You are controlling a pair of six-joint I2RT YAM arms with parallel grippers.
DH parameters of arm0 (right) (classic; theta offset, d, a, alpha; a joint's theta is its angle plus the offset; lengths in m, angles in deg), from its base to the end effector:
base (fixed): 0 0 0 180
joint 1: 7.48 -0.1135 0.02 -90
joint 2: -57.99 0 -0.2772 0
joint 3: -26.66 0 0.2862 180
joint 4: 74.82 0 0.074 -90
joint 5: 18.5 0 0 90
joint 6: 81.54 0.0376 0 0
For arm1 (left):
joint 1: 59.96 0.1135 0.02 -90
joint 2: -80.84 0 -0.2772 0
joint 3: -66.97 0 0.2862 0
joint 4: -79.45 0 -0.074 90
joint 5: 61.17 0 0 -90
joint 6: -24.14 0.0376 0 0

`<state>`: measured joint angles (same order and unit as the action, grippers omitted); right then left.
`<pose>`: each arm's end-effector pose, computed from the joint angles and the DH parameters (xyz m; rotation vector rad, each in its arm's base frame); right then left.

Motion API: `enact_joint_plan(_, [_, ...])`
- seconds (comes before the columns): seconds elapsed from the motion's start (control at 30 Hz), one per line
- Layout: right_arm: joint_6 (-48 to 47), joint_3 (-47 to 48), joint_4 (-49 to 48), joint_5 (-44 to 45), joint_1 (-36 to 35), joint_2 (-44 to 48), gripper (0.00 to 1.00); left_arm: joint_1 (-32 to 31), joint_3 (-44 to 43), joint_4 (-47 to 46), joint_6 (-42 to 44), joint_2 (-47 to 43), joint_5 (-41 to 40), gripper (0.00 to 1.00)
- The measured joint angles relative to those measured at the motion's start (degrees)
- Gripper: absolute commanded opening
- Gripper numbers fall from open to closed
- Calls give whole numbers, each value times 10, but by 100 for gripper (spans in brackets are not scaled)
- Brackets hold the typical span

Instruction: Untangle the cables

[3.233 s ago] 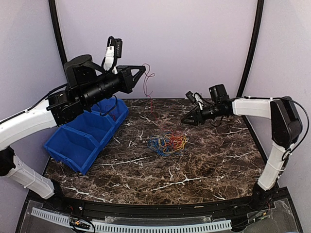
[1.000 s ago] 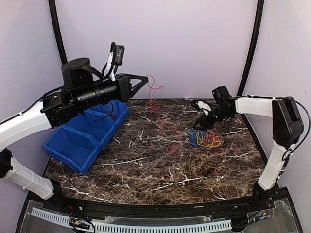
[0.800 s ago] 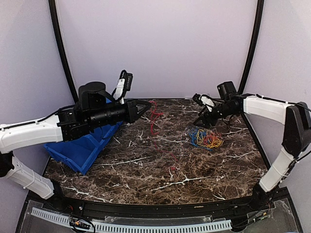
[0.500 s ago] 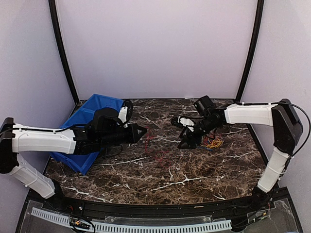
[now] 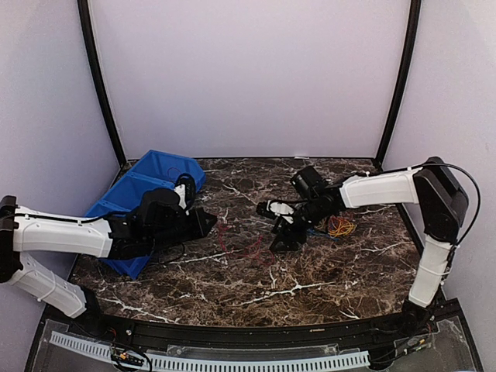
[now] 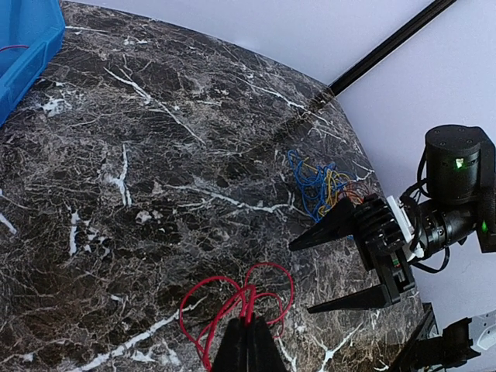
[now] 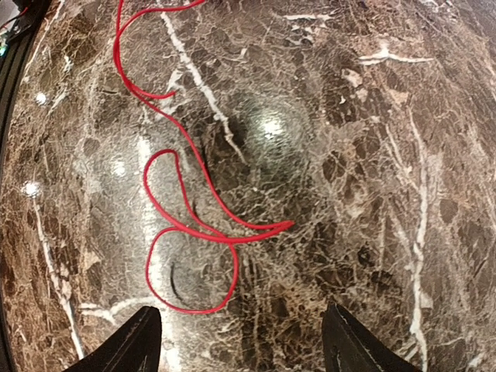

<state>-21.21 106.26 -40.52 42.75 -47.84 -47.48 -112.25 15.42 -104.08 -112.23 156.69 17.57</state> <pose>0.2966 0.2758 0.1630 -1.6252 2.0126 0.7226 0.1996 -0.2461 0.2252 -0.0333 2.0483 -0.9387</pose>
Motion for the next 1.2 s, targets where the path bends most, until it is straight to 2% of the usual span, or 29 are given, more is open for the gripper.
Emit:
enact_joint_plan(0.2, [-26, 45, -26, 11, -6, -45, 80, 0, 11, 8, -7, -3, -6, 0])
enact_joint_plan(0.3, [-40, 84, -40, 7, -19, -93, 77, 0, 12, 10, -9, -3, -6, 0])
enact_joint_plan(0.37, [-47, 94, -44, 3, -28, -114, 71, 0, 12, 10, -9, -2, -7, 0])
enact_joint_plan(0.47, [-54, 96, -47, 3, -40, -130, 50, 0, 12, 11, -9, 2, -7, 0])
enact_joint_plan(0.6, [-58, 96, -59, 0, -47, -132, 0, 0, 12, 15, -8, 7, -9, 0])
enact_joint_plan(0.77, [-59, 71, -68, -7, -47, -117, 0, 0, 12, 21, -7, 13, -16, 0])
enact_joint_plan(0.9, [-63, 38, -58, -1, -47, -78, 0, 0, 13, 36, 12, 15, -21, 24])
enact_joint_plan(0.97, [-68, 28, -49, 5, -47, -57, 0, 0, 13, 46, 33, 14, -17, 33])
enact_joint_plan(1.1, [-75, 14, -39, 17, -47, -28, 0, 0, 14, 58, 82, -3, 16, 43])
enact_joint_plan(1.2, [-78, 7, -31, 23, -47, -22, 0, 0, 14, 58, 102, -10, 42, 43])
